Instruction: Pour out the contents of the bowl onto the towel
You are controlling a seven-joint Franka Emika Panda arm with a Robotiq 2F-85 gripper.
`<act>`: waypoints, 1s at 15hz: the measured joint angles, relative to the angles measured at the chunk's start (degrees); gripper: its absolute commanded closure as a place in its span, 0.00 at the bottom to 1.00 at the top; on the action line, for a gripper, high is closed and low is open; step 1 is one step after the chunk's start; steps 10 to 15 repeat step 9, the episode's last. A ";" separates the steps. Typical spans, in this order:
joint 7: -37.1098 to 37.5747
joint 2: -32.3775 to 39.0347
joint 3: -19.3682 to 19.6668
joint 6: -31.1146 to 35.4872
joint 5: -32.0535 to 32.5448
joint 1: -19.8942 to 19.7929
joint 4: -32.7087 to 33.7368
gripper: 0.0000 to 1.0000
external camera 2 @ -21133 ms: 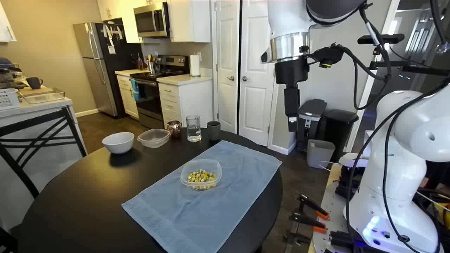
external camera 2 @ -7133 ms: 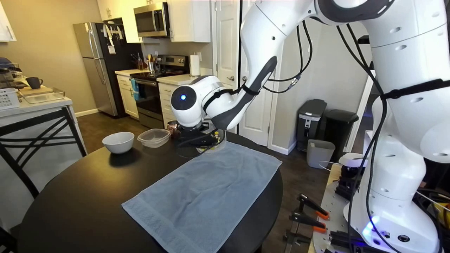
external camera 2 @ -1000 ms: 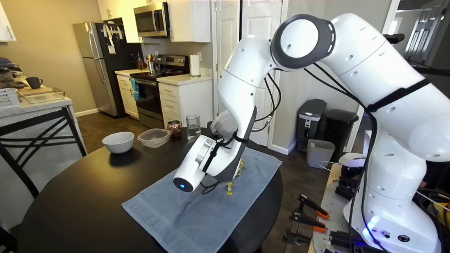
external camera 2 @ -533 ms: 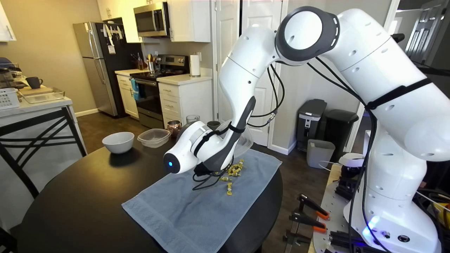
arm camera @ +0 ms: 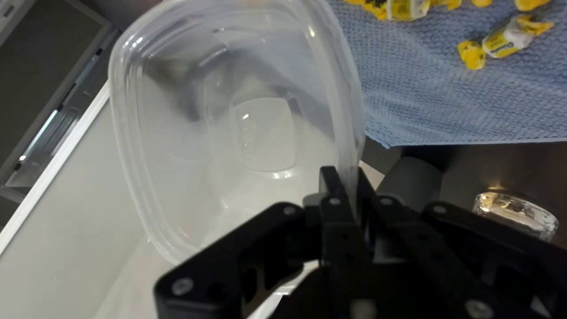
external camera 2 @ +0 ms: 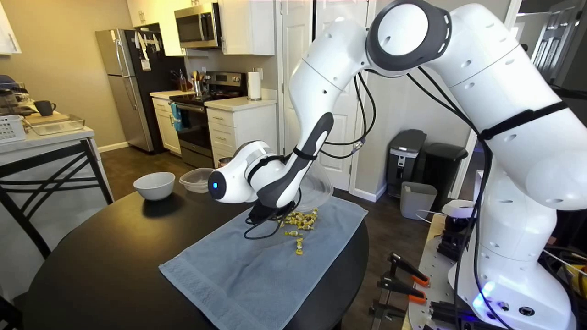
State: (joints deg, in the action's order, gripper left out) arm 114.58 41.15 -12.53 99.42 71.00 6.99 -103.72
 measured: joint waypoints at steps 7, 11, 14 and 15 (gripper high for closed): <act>-3.51 -2.91 1.64 7.39 -5.88 0.02 0.47 0.98; -4.31 -3.70 1.95 9.12 -7.35 0.07 0.68 0.98; -4.31 -3.70 1.95 9.12 -7.35 0.07 0.68 0.98; -4.31 -3.70 1.95 9.12 -7.35 0.07 0.68 0.98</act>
